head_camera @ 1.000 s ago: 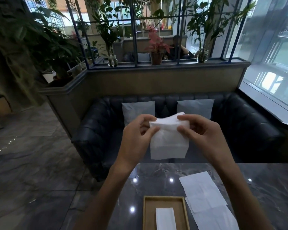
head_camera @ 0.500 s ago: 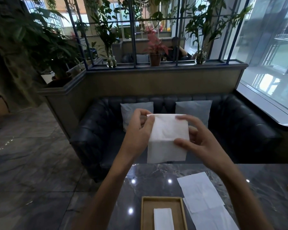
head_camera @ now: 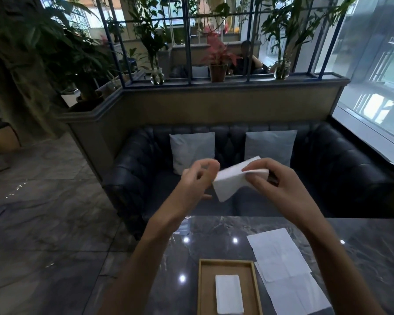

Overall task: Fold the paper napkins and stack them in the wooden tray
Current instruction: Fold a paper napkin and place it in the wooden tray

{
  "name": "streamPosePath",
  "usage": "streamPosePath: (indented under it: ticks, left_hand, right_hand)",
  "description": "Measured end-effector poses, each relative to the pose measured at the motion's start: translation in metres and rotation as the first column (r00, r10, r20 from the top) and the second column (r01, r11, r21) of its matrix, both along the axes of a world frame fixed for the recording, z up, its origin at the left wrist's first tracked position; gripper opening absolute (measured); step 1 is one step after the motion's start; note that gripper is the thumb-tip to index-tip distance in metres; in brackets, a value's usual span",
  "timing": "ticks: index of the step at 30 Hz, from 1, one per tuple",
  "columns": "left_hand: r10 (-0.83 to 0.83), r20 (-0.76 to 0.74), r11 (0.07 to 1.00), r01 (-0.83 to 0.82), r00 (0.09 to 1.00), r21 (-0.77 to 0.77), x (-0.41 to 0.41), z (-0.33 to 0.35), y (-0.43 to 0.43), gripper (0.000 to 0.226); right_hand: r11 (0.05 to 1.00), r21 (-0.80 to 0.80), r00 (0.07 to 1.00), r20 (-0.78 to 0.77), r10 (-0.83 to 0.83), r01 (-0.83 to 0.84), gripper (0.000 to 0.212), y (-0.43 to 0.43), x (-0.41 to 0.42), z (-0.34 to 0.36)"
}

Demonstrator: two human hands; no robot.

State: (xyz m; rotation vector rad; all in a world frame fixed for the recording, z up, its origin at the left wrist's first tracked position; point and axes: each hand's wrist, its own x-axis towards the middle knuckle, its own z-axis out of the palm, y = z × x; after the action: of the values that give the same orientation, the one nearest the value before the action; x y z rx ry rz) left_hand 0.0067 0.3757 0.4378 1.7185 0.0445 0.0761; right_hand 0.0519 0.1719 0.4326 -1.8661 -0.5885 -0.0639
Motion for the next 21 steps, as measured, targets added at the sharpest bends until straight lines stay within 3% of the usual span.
streamPosePath:
  ticks: [2,5,11,14,16,18,19,21]
  left_hand:
    - [-0.046,0.066,0.982,0.032,0.997,0.188,-0.001,-0.006,0.000,0.023]
    - [-0.086,0.092,0.981,0.068,0.992,0.183,0.001,-0.019,-0.002,0.032]
    - [-0.064,0.253,0.971,0.002,0.965,0.239,0.013,-0.028,-0.008,0.013]
    - [0.014,0.413,0.937,-0.156,0.910,0.312,0.023,-0.041,-0.012,0.011]
    - [0.041,0.603,0.852,-0.343,0.797,0.396,0.028,-0.052,-0.013,0.012]
    - [-0.005,0.744,0.691,-0.536,0.668,0.485,0.030,-0.067,-0.015,0.015]
    - [-0.052,0.782,0.613,-0.598,0.621,0.516,0.030,-0.079,-0.017,0.014]
    - [-0.147,0.802,0.519,-0.645,0.579,0.561,0.028,-0.103,-0.022,0.015]
  right_hand:
    - [0.999,-0.043,1.000,-0.004,-0.029,0.029,0.012,0.000,0.005,-0.004]
    - [0.996,-0.085,0.999,0.007,-0.038,0.038,0.011,-0.001,0.009,-0.013]
    - [1.000,0.020,0.999,-0.050,0.022,-0.021,0.009,-0.013,0.012,-0.017]
    - [0.976,0.088,0.979,-0.072,-0.193,0.199,0.010,-0.014,0.016,-0.029]
    - [0.933,0.147,0.897,-0.357,-0.260,0.329,0.032,-0.014,0.018,-0.036]
    - [0.952,0.148,0.757,-0.643,-0.112,0.267,0.057,-0.011,0.015,-0.042]
    - [0.959,0.172,0.709,-0.704,-0.040,0.225,0.056,-0.008,0.012,-0.045]
    - [0.940,0.275,0.709,-0.704,0.055,0.200,0.041,-0.001,0.011,-0.056]
